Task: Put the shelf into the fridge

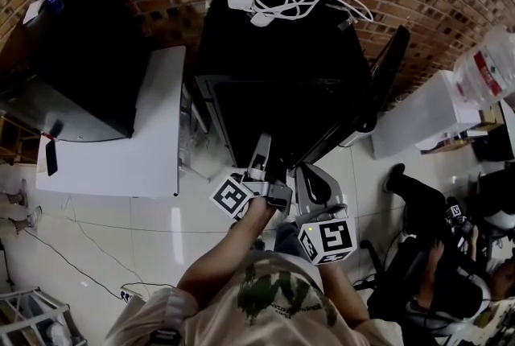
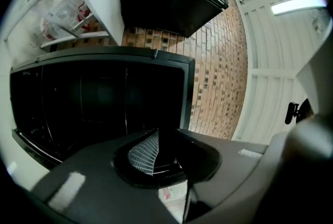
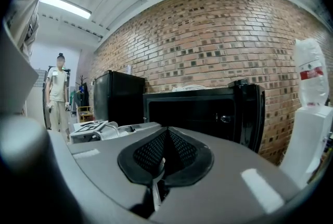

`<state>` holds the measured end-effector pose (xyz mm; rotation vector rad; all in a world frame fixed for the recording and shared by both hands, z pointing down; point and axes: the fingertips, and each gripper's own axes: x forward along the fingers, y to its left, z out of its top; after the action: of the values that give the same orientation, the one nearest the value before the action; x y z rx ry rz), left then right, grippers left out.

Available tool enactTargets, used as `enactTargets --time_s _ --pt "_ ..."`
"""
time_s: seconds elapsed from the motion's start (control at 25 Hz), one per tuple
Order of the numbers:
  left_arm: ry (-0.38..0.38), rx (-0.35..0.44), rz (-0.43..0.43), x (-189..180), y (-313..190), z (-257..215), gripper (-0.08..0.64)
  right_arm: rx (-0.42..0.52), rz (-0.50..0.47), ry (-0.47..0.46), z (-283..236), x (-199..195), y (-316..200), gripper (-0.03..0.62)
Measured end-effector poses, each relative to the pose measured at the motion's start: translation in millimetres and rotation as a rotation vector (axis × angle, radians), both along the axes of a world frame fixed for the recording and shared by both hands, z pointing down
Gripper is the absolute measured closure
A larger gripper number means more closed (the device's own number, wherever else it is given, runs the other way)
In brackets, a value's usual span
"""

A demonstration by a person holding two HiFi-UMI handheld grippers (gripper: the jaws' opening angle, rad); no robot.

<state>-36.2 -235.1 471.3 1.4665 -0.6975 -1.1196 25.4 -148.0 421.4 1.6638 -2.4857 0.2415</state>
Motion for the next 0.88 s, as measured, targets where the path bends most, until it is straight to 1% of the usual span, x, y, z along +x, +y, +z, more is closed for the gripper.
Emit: enactTargets --time_s 0.12,0.28,0.52,0.72,0.88 --pt "-0.001 0.021 0.010 -8.9 13.6 -11.0 0.541 -0.005 0.001 -0.002 -1.0 -9.5 6.7 0.592" --pt "0.000 0.042 0.017 -17.7 28.9 -20.8 0.558 -0.005 0.000 0.001 -4.0 -18.5 13.5 0.592" --pt "0.001 0.042 0.020 -22.5 50.7 -29.1 0.560 -0.004 -0.011 0.013 -9.2 -20.9 26.0 0.592" --pt "-0.001 0.053 -0.002 -28.6 66.7 -36.3 0.560 0.009 -0.032 0.005 -14.3 -22.9 38.9 0.592" --pt "-0.014 0.052 -0.023 -27.2 88.8 -40.6 0.560 0.012 -0.052 -0.013 -15.5 -19.6 59.7 0.592"
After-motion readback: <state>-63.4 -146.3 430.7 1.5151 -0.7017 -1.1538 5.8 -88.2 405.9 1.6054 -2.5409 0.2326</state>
